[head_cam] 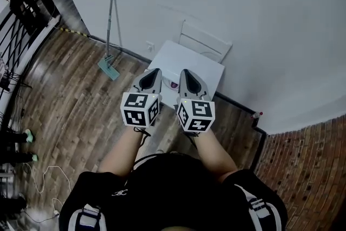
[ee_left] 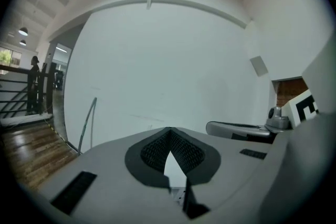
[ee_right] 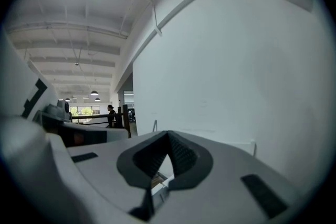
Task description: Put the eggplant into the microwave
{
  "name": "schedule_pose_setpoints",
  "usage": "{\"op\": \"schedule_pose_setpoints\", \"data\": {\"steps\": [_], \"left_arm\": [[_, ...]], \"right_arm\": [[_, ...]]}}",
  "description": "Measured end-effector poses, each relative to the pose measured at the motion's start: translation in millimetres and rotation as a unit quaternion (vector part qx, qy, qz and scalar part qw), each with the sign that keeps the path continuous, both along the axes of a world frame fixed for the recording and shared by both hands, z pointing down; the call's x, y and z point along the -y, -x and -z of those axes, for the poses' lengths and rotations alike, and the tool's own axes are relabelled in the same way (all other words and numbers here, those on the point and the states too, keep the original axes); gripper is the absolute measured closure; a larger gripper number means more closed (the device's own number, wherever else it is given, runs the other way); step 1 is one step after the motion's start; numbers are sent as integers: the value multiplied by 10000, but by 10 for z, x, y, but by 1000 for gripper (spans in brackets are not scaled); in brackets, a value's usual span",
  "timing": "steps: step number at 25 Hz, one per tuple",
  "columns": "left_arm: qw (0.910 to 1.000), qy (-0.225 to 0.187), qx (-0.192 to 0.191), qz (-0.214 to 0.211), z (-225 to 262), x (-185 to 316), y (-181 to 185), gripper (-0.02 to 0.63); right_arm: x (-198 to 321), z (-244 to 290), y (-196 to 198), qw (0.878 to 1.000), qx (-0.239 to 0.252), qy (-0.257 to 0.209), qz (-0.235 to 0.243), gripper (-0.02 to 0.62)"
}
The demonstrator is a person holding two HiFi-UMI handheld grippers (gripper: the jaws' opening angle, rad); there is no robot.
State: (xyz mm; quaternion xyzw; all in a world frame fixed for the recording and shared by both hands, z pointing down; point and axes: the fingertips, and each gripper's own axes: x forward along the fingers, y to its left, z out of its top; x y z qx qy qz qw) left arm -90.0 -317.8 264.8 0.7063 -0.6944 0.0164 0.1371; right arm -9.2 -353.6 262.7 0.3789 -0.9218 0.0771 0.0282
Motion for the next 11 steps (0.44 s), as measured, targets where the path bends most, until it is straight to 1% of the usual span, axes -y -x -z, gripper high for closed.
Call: {"op": "schedule_pose_setpoints", "data": {"steps": [2,4,11], "left_arm": [[9999,-98,28,29,53,23,27,607],[9999,-143,-39,57,72,35,55,607],[9998,-180,-92,85,132,-41,125,607]], "right_arm": [[7,31,13,10000,-28,-61,26,583],[14,37,16,10000,-27,-75,32,583],[-70,170,0,9997,-39,-246,-26,583]]}}
